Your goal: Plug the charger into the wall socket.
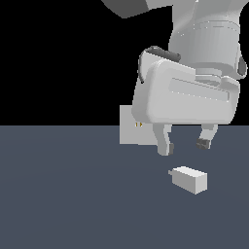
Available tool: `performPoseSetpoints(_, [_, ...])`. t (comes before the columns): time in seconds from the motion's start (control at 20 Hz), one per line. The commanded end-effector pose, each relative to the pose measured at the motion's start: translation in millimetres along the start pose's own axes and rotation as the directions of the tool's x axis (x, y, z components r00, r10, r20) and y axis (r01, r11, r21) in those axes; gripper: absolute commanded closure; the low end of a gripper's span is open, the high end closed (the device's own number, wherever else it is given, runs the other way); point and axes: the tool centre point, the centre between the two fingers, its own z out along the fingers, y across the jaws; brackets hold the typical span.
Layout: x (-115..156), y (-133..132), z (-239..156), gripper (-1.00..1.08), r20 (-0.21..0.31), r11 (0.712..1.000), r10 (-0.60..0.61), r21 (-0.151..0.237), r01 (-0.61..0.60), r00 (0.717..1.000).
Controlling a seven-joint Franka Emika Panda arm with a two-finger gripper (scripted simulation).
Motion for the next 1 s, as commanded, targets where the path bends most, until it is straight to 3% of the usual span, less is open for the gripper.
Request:
performPoseSetpoints(0.0, [-1.8,1.7,1.7,-0.92,-0.003,1.000,-0.012,0.000,0.012,1.000])
performPoseSetpoints(0.45, [-3.5,2.6,6.5,-0.92,-0.004,1.000,-0.014,0.001,0.014,1.000])
performPoseSetpoints(0.95, [-9.1,2.3,43.8,-0.92,-0.004,1.000,-0.017,0.001,0.017,1.000])
